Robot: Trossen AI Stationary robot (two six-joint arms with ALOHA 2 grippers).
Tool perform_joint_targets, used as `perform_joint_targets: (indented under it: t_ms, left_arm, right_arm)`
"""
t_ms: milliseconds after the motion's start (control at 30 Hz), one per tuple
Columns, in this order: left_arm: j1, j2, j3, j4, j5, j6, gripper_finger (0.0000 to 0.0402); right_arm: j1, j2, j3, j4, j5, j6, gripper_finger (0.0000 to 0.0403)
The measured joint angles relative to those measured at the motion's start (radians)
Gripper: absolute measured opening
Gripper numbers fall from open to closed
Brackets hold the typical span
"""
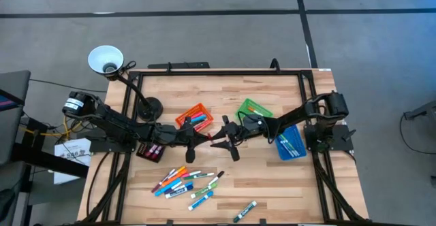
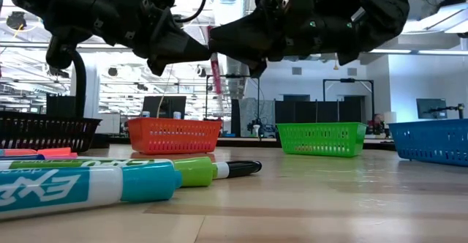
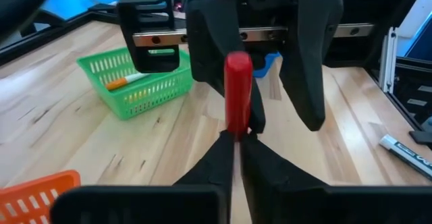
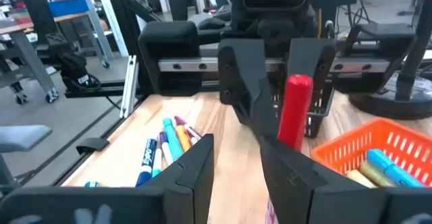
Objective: Pick & Place Markers
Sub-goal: Put the red marker pen into the blue bin
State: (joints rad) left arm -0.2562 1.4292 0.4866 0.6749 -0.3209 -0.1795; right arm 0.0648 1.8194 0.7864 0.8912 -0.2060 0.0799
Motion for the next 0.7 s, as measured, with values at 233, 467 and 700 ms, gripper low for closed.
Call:
perform_joint_targets:
  t_ms: [233, 467, 700]
  left_arm:
    - [0.001, 0.0, 0.0, -0.001, -0.005, 0.006, 0.0004]
    - [0.0, 0.0, 0.001, 0.007, 0.011, 0.018, 0.0004]
    - [-0.006, 0.0, 0.001, 0.002, 0.019, 0.018, 0.0005]
  right_arm:
    - [-0.001, 0.0, 0.0, -0.021, 0.037, -0.008, 0.0114]
    - [-0.001, -0.002, 0.0, -0.03, -0.048, -0.005, 0.0114]
    - [-0.002, -0.085, -0.001, -0.165, -0.079, 0.043, 0.0114]
